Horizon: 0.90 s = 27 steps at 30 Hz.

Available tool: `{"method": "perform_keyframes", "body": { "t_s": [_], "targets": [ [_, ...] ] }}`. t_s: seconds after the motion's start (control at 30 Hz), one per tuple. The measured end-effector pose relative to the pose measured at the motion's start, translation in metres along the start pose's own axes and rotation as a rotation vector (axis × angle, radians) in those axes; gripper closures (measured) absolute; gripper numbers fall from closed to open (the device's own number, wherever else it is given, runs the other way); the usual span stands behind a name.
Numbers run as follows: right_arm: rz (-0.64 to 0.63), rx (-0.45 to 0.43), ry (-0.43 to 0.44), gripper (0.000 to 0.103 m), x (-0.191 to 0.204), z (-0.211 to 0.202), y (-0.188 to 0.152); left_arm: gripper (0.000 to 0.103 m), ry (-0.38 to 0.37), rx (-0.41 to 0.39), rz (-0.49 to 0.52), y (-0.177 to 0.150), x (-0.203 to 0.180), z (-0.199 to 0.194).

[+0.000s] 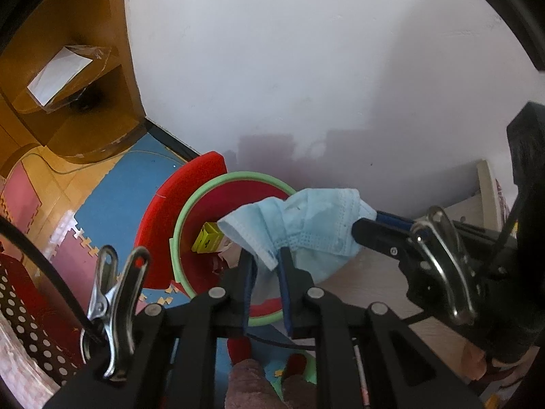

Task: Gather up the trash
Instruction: 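Open the left gripper to drop the face mask into the bucket, then move both grippers back from the bucket toward the trash on the bed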

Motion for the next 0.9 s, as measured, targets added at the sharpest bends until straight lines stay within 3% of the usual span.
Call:
{"method": "perform_keyframes", "body": {
  "t_s": [0.27, 0.37, 0.9],
  "targets": [
    [0.024, -0.004, 0.006, 0.083, 0.000, -0.003, 0.000, 0.074, 0.012, 0.002, -0.002, 0.001, 0.004, 0.000],
    [0.026, -0.010, 0.007, 0.079, -0.001, -0.005, 0.000, 0.073, 0.012, 0.003, -0.007, 0.002, 0.006, 0.000],
    [0.043, -0.036, 0.028, 0.079, 0.007, -0.021, -0.004, 0.069, -0.003, 0.003, 0.016, -0.002, 0.001, -0.013]
  ]
}}
Point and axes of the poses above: each gripper's, at about its wrist camera, not at the fingertips, and z roughly the way its jaws point, x to its left, y to its top, the point moved 6 cm from there along z, roughly the way its jaws point, and after that the axes turned 7 degrees about x, right-handed, at the moved point
